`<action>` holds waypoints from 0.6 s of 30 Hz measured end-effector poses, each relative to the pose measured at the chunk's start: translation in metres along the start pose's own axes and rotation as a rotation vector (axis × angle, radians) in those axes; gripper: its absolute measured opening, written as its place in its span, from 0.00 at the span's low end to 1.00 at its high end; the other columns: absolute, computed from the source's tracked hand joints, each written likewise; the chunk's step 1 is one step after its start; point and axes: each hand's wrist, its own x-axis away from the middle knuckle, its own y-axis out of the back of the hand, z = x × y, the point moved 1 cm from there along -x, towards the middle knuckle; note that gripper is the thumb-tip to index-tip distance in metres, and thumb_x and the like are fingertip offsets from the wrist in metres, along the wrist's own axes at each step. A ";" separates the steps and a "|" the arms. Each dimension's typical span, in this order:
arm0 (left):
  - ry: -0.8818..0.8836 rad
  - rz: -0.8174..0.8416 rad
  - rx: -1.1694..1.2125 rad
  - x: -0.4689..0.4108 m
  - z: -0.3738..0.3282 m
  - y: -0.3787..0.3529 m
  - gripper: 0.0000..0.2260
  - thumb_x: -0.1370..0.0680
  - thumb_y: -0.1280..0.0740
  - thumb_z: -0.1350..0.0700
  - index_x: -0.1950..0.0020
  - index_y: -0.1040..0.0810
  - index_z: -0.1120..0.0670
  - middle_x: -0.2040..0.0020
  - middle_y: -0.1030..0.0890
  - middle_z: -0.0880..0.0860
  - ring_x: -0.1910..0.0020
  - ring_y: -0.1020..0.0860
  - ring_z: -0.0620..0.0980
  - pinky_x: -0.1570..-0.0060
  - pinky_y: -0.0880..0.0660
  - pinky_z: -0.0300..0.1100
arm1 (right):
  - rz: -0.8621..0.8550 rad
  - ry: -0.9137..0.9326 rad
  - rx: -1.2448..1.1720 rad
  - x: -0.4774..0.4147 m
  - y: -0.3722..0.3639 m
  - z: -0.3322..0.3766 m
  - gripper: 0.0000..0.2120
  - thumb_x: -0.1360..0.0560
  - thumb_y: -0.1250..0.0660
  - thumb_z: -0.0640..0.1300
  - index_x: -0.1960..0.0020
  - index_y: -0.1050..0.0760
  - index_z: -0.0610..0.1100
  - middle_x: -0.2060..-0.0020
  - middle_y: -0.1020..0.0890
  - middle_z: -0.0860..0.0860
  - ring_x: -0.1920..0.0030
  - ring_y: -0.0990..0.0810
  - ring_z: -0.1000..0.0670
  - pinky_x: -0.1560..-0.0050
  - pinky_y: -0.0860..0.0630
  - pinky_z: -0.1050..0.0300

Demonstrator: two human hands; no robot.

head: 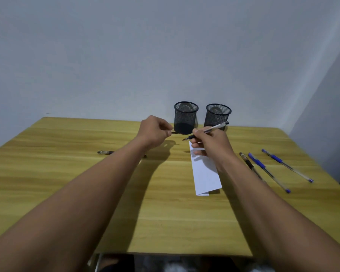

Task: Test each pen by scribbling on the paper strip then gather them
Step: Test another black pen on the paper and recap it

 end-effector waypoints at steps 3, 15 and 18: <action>0.026 -0.006 -0.044 -0.006 0.006 -0.025 0.06 0.26 0.25 0.61 0.50 0.13 0.56 0.53 0.14 0.53 0.53 0.18 0.47 0.52 0.27 0.35 | 0.011 -0.050 -0.059 0.003 -0.001 -0.015 0.08 0.19 0.33 0.41 0.51 0.19 0.36 0.62 0.16 0.42 0.62 0.19 0.45 0.63 0.20 0.52; 0.018 -0.024 -0.173 -0.015 0.014 -0.064 0.10 0.27 0.24 0.52 0.46 0.15 0.49 0.50 0.14 0.50 0.53 0.19 0.50 0.52 0.25 0.41 | 0.075 -0.107 -0.172 0.001 0.005 -0.035 0.06 0.21 0.37 0.34 0.56 0.23 0.37 0.64 0.23 0.38 0.64 0.27 0.44 0.68 0.34 0.55; -0.048 -0.048 -0.233 0.005 0.008 -0.056 0.09 0.23 0.30 0.54 0.44 0.16 0.49 0.50 0.14 0.52 0.54 0.19 0.51 0.52 0.23 0.44 | 0.089 -0.098 -0.165 0.001 0.007 -0.037 0.07 0.22 0.37 0.34 0.58 0.24 0.38 0.65 0.22 0.38 0.67 0.27 0.46 0.70 0.35 0.54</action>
